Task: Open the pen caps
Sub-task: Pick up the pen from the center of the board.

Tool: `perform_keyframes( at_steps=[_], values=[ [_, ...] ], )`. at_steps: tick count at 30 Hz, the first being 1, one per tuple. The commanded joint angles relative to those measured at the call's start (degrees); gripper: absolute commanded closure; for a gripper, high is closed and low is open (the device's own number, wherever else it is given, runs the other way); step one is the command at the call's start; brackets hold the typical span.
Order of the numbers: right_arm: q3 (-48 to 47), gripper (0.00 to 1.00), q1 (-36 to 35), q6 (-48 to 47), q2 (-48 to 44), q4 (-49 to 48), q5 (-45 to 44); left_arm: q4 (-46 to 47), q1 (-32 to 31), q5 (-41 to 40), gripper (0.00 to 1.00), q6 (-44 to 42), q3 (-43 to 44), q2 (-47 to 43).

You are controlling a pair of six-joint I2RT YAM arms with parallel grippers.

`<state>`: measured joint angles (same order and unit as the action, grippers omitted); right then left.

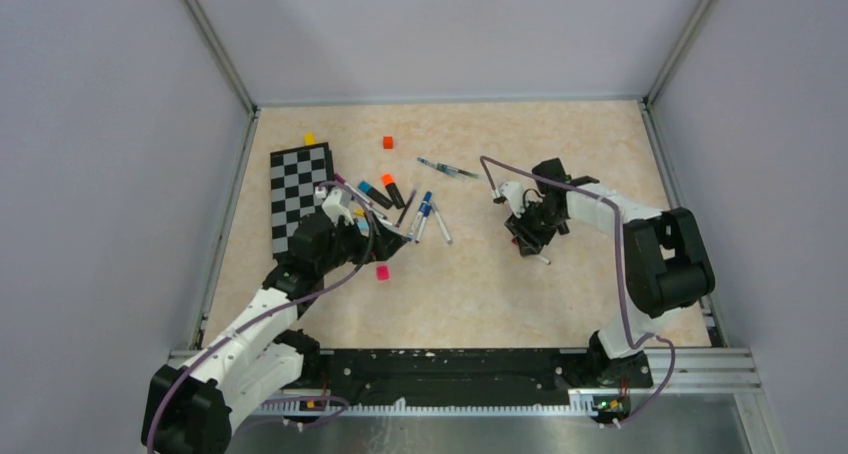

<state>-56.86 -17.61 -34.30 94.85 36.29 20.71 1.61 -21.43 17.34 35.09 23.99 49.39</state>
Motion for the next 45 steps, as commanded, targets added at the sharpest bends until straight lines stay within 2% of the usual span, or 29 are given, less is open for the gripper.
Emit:
perform_keyframes(
  at_steps=[1,8,15,20,26,32,37,43,45],
  values=[
    [0.50,0.59,-0.33,-3.68,-1.29,0.67,-5.04,4.54,0.04,2.50,0.01,0.90,-0.06,0.46],
    [1.98,0.66,-1.54,-4.01,-1.54,-0.47,-8.71,4.93,-0.04,3.85,0.01,1.97,-0.25,0.70],
    [1.97,0.84,-4.23,-4.32,0.89,0.48,-10.59,9.41,-0.10,8.40,0.07,4.06,-0.85,2.51],
    [-0.26,0.99,-4.37,-2.26,2.45,2.86,-7.22,19.79,-0.33,13.67,0.12,10.30,-4.77,4.73],
    [-2.53,1.00,-4.27,0.17,1.45,4.47,1.14,34.07,-4.90,12.93,0.15,18.25,-10.15,8.75],
    [-4.21,1.00,-4.28,-0.62,0.21,7.31,16.83,39.76,-13.12,5.43,0.15,21.29,-8.91,14.45],
    [-5.18,1.00,-4.29,-1.49,-0.10,8.95,27.37,43.78,-16.81,1.66,0.15,25.86,-5.78,22.77],
    [-5.36,1.00,-4.30,-1.34,-0.10,8.96,30.83,47.14,-19.57,-2.37,0.21,30.59,-2.10,30.24],
    [-5.45,1.00,-4.39,-1.29,-0.30,8.94,31.11,45.35,-20.37,-3.63,0.23,30.94,0.25,32.17]
  ],
)
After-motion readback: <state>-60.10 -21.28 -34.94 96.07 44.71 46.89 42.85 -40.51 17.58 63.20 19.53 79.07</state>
